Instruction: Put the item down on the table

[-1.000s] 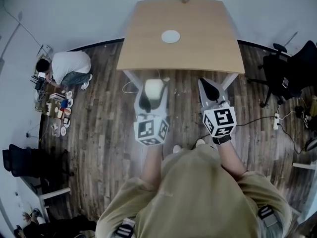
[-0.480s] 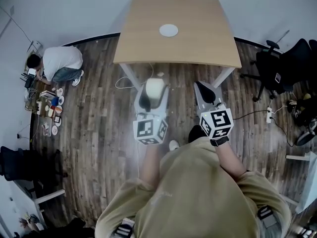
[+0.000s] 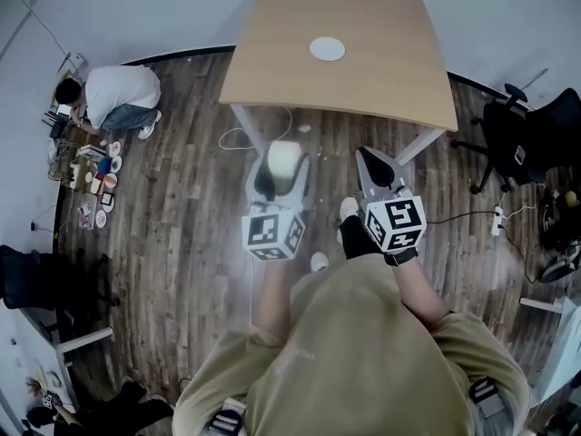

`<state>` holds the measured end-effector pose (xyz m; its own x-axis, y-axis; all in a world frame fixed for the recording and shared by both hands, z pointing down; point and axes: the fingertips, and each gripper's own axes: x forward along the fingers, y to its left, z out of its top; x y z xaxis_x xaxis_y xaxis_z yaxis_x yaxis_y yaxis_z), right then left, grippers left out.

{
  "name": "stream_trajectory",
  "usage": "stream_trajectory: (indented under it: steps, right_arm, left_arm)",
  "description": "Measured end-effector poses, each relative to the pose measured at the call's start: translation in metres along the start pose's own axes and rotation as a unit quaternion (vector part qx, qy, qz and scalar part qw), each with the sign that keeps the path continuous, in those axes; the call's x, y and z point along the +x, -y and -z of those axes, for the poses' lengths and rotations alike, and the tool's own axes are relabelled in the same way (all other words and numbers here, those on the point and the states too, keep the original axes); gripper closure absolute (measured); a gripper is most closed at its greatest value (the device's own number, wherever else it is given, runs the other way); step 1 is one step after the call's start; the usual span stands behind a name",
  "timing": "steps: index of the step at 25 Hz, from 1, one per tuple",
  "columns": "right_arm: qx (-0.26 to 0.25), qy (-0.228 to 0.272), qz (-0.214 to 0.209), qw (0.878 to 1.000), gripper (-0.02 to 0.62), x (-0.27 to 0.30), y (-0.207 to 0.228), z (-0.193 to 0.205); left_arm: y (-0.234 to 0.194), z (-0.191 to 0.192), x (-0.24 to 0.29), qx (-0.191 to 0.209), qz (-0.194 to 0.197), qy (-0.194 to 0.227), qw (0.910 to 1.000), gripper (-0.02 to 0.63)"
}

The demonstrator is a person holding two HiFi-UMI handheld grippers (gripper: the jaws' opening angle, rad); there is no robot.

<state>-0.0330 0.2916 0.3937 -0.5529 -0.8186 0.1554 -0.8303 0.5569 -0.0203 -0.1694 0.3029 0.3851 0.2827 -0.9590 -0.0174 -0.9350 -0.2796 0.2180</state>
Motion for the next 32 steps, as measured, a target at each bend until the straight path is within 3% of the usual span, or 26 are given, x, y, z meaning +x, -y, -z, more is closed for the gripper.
stream_trajectory:
  steps: [11,19,27,32]
  right_arm:
    - [0.013,0.013,-0.029,0.999,0.589,0.081,0.051,-0.015]
    - [0.025,0.039,-0.022,0.999,0.589,0.136,0.129,-0.054]
    - [0.049,0.033,-0.008,0.998,0.589,0.168,0.220,-0.049]
    - [0.074,0.018,-0.001,0.997,0.589,0.181,0.250,-0.031]
  left_arm:
    - [-0.026,-0.015,0.076,0.024,-0.034,-0.006,0.9991,0.285]
    - [-0.009,-0.043,0.175,0.050,-0.020,0.007,0.9985,0.285]
    - [0.020,-0.022,0.259,0.051,-0.017,-0.014,0.9985,0.285]
    - [0.027,-0.001,0.289,0.049,-0.016,-0.039,0.9979,0.285]
